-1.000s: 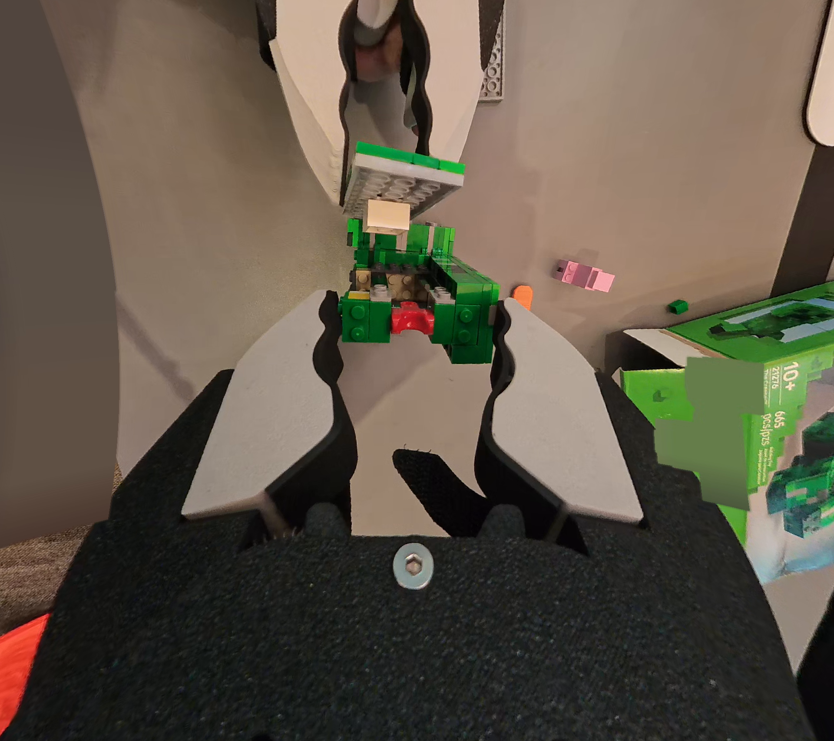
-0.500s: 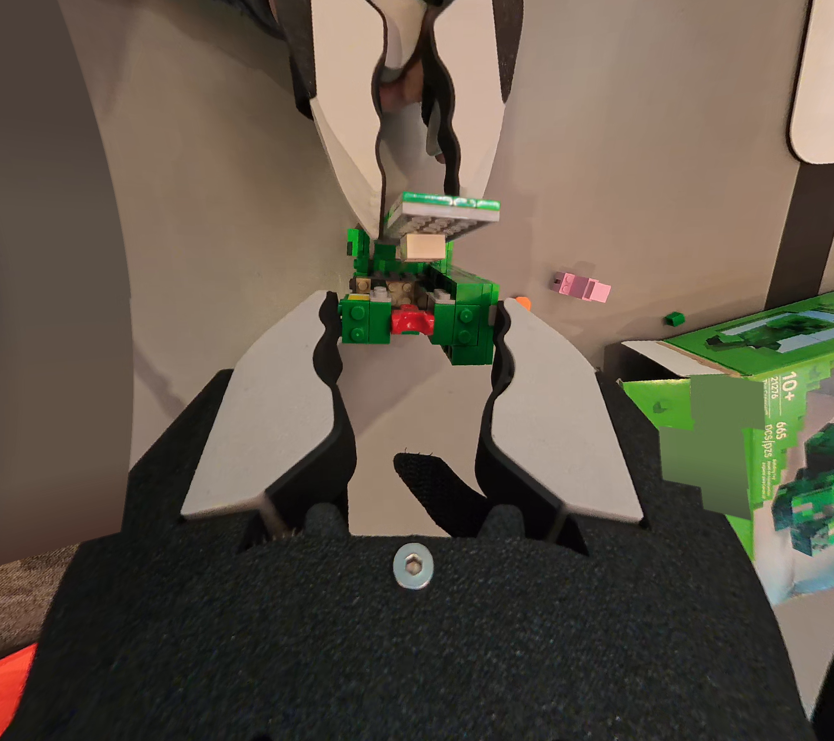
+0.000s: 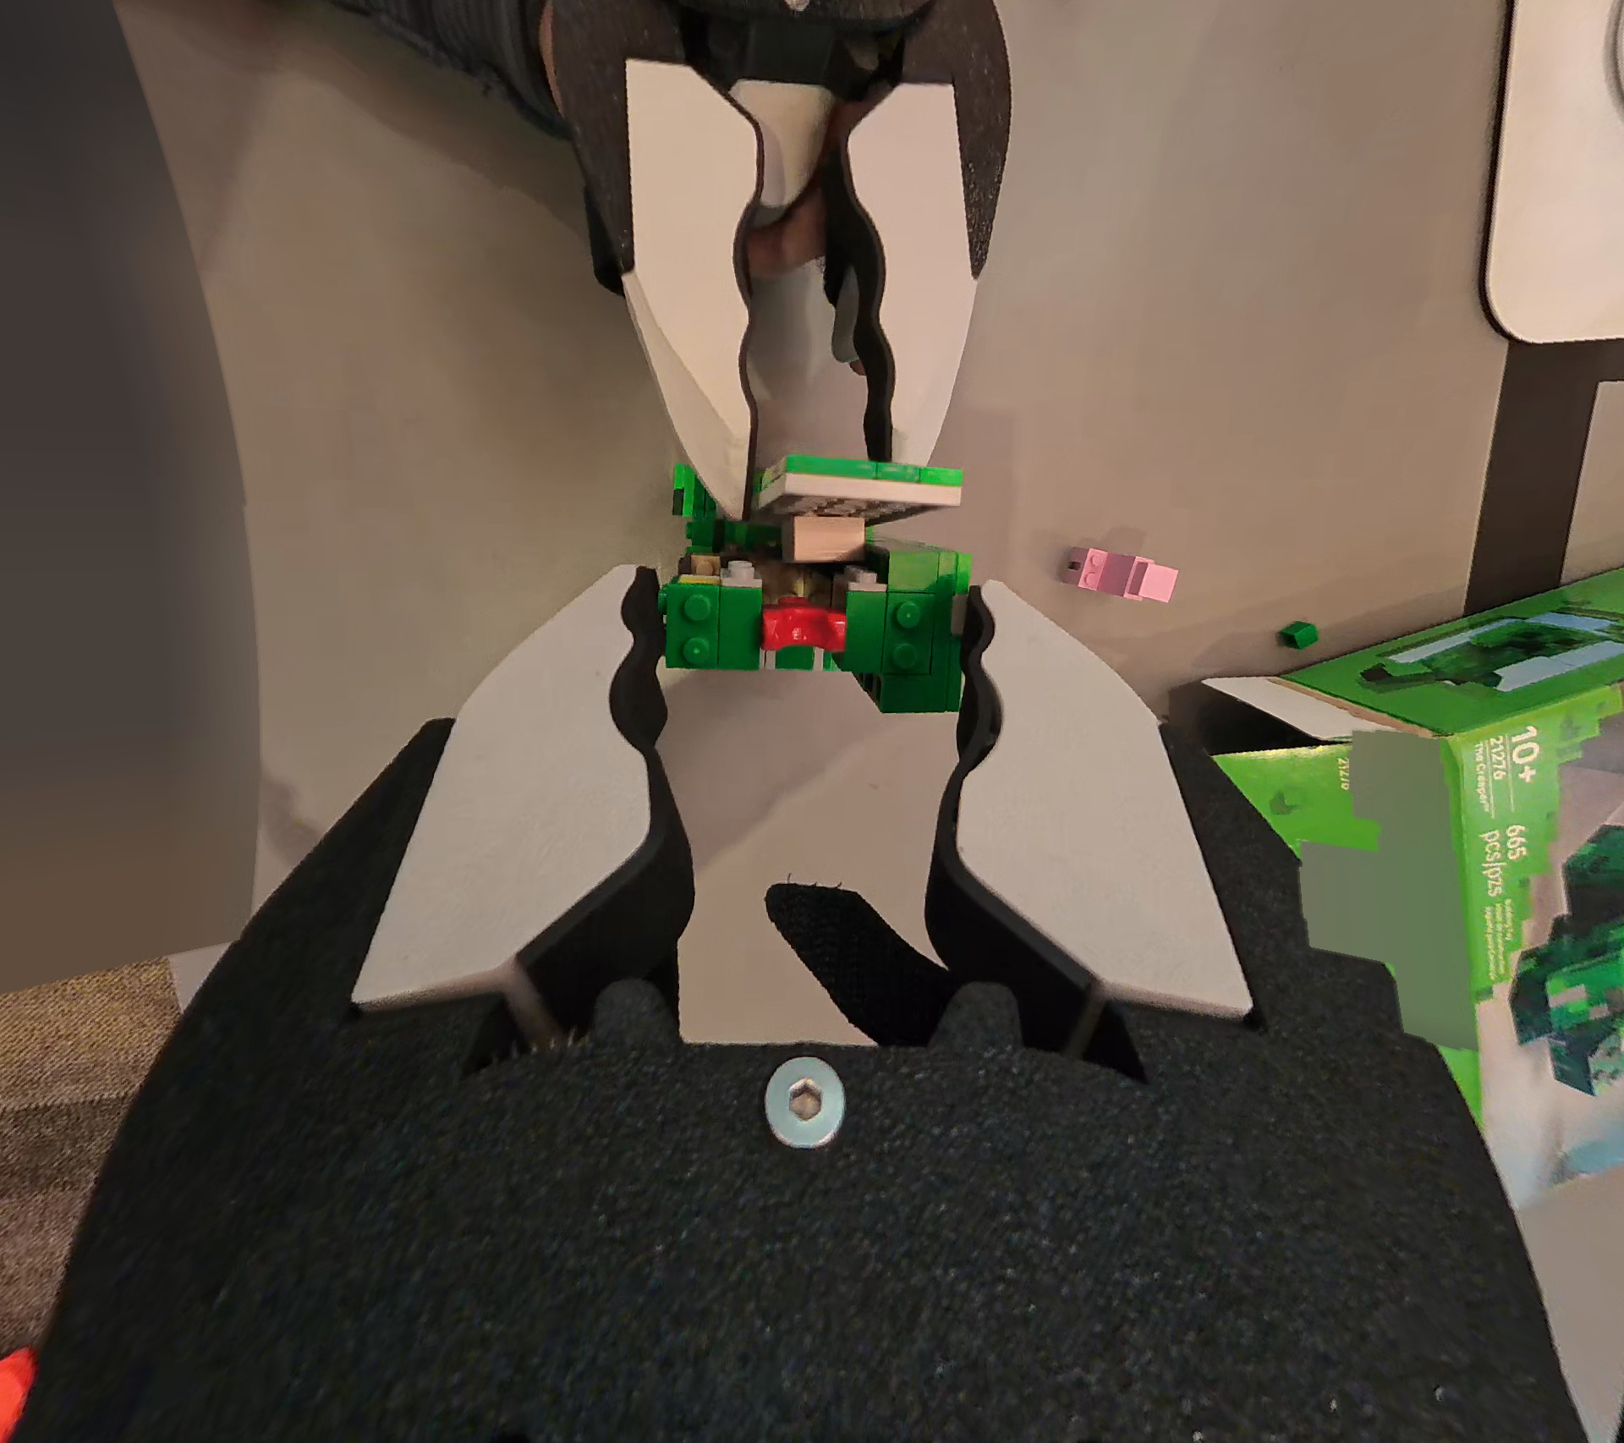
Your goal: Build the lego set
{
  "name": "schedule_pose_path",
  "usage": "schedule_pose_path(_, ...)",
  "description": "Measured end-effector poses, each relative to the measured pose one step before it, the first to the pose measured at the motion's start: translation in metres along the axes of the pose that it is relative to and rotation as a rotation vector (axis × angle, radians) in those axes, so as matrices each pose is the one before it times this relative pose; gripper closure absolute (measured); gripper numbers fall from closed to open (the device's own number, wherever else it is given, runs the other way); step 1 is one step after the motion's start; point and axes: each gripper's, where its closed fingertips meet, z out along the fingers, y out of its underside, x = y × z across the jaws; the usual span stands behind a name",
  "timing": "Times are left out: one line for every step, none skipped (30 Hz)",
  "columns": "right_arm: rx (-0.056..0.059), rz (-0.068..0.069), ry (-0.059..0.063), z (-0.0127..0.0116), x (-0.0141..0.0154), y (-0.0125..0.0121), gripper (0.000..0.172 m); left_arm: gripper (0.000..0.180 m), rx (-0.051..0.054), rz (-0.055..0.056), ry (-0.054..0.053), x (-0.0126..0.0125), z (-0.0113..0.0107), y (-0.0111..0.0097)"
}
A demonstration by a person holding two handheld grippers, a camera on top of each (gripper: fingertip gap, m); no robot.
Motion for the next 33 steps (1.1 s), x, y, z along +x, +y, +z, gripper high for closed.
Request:
schedule_pose_path(0.0022,0.0003,0.0004,0.00013,-0.00011,-0.00027,0.107,0.149,-0.0034,0.0021,0.0030,-0.00020,0.00100,0.00033)
schedule_pose_path(0.0024,0.0010,-0.0006,0.00011,0.00022,0.00022,0.107,0.149,-0.0013,0.0007,0.0036,0.00003,0.00022,0.00006)
schedule_pose_path(0.0033,0.0013,-0.0005,0.00006,0.00008,0.00007,0.107,0.149,0.0003,-0.0004,0.0031,-0.00016,0.00022,-0.00008)
schedule_pose_path(0.0037,0.0014,-0.0009,-0.00021,0.00022,0.00002,0.107,0.149,0.0019,0.0016,0.0020,-0.00015,0.00058,-0.00013)
schedule_pose_path(0.0036,0.0018,-0.0007,-0.00017,0.00020,-0.00010,0.107,0.149,0.0010,0.0014,0.0013,-0.00013,0.00047,-0.00011)
schedule_pose_path(0.0035,0.0010,-0.0007,0.00001,0.00015,-0.00006,0.107,0.149,0.0000,0.0018,0.0013,0.00007,0.00021,0.00012)
schedule_pose_path(0.0030,0.0000,0.0001,0.00014,-0.00010,-0.00024,0.107,0.149,-0.0005,0.0018,0.0031,-0.00001,-0.00008,0.00004)
schedule_pose_path(0.0022,0.0006,0.0004,0.00002,-0.00008,-0.00001,0.107,0.149,-0.0005,0.0022,0.0082,0.00067,-0.00070,-0.00014)
schedule_pose_path(0.0033,0.0007,0.0007,0.00005,0.00002,-0.00027,0.107,0.149,0.0025,0.0014,0.0082,0.00136,0.00038,-0.00026)
schedule_pose_path(0.0033,0.0011,0.0004,0.00008,0.00009,-0.00029,0.107,0.149,0.0022,-0.0004,0.0053,0.00028,-0.00012,-0.00046)
schedule_pose_path(0.0026,0.0013,0.0002,0.00009,0.00020,-0.00004,0.107,0.149,0.0031,0.0025,0.0075,0.00050,0.00013,-0.00013)
schedule_pose_path(0.0015,0.0006,0.0005,0.00012,0.00024,-0.00016,0.107,0.149,0.0062,0.0076,0.0090,0.00053,-0.00005,-0.00047)
schedule_pose_path(0.0009,0.0008,0.0004,0.00004,0.00020,-0.00024,0.107,0.149,0.0045,0.0067,0.0118,0.00189,0.00047,-0.00050)
schedule_pose_path(0.0005,0.0005,0.0002,0.00007,0.00001,0.00010,0.107,0.149,0.0010,0.0035,0.0014,0.00070,0.00015,-0.00007)
schedule_pose_path(0.0015,0.0002,-0.0002,-0.00005,0.00004,0.00019,0.107,0.149,-0.0001,0.0036,0.0068,0.00088,-0.00018,0.00001)
schedule_pose_path(0.0003,0.0001,-0.0002,-0.00014,-0.00025,0.00025,0.107,0.149,-0.0026,0.0065,0.0067,0.00126,-0.00017,0.00050)
schedule_pose_path(0.0008,0.0005,0.0001,-0.00016,-0.00005,-0.00012,0.107,0.149,0.0005,0.0075,0.0020,0.00106,-0.00011,-0.00002)
schedule_pose_path(0.0008,-0.0003,-0.0003,-0.00017,-0.00009,0.00013,0.107,0.149,0.0003,0.0038,0.0039,0.00127,-0.00039,-0.00015)
schedule_pose_path(0.0004,-0.0013,0.0001,-0.00005,0.00004,-0.00015,0.107,0.149,-0.0012,-0.0007,0.0058,0.00141,0.00014,0.00001)
schedule_pose_path(0.0003,-0.0005,0.0000,-0.00002,-0.00002,0.00004,0.107,0.149,-0.0025,-0.0023,0.0016,0.00034,0.00034,0.00019)
schedule_pose_path(0.0001,-0.0003,0.0000,-0.00016,-0.00008,0.00009,0.107,0.149,-0.0037,-0.0035,-0.0027,-0.00040,-0.00017,0.00028)
schedule_pose_path(0.0002,-0.0011,0.0001,-0.00001,-0.00005,-0.00001,0.107,0.149,-0.0059,-0.0047,-0.0012,-0.00013,0.00001,0.00081)
schedule_pose_path(0.0005,-0.0006,0.0004,0.00003,-0.00013,-0.00011,0.107,0.149,-0.0087,-0.0042,0.0028,0.00045,-0.00002,0.00110)
schedule_pose_path(0.0011,-0.0003,0.0000,0.00009,-0.00011,0.00004,0.107,0.149,-0.0083,0.0006,0.0014,0.00076,-0.00018,0.00125)
schedule_pose_path(0.0015,0.0008,-0.0007,0.00000,0.00025,-0.00009,0.107,0.149,-0.0096,0.0044,-0.0023,-0.00015,-0.00050,0.00119)
schedule_pose_path(0.0015,0.0008,-0.0007,-0.00005,0.00045,0.00031,0.107,0.149,-0.0069,0.0054,-0.0033,-0.00044,-0.00008,0.00044)
schedule_pose_path(0.0013,0.0001,-0.0003,0.00012,0.00009,-0.00018,0.107,0.149,-0.0019,0.0025,-0.0017,-0.00020,-0.00001,0.00007)
schedule_pose_path(0.0016,0.0009,0.0001,0.00002,-0.00008,-0.00001,0.107,0.149,-0.0001,0.0009,-0.0013,-0.00008,-0.00032,-0.00021)
schedule_pose_path(0.0021,0.0007,0.0000,-0.00005,0.00002,-0.00006,0.107,0.149,-0.0001,0.0009,-0.0016,-0.00019,-0.00008,0.00022)
schedule_pose_path(0.0030,0.0006,0.0003,-0.00021,-0.00032,-0.00004,0.107,0.149,0.0001,0.0014,-0.0036,-0.00059,0.00014,0.00000)
schedule_pose_path(0.0026,0.0015,0.0004,-0.00021,0.00011,-0.00015,0.107,0.149,0.0010,0.0029,-0.0043,-0.00051,0.00009,0.00029)
schedule_pose_path(0.0021,0.0010,0.0002,-0.00001,-0.00004,0.00006,0.107,0.149,0.0007,0.0022,0.0001,-0.00020,-0.00002,-0.00020)
schedule_pose_path(0.0021,0.0007,0.0006,-0.00023,0.00000,0.00004,0.107,0.149,0.0002,0.0010,0.0010,0.00007,0.00003,-0.00022)
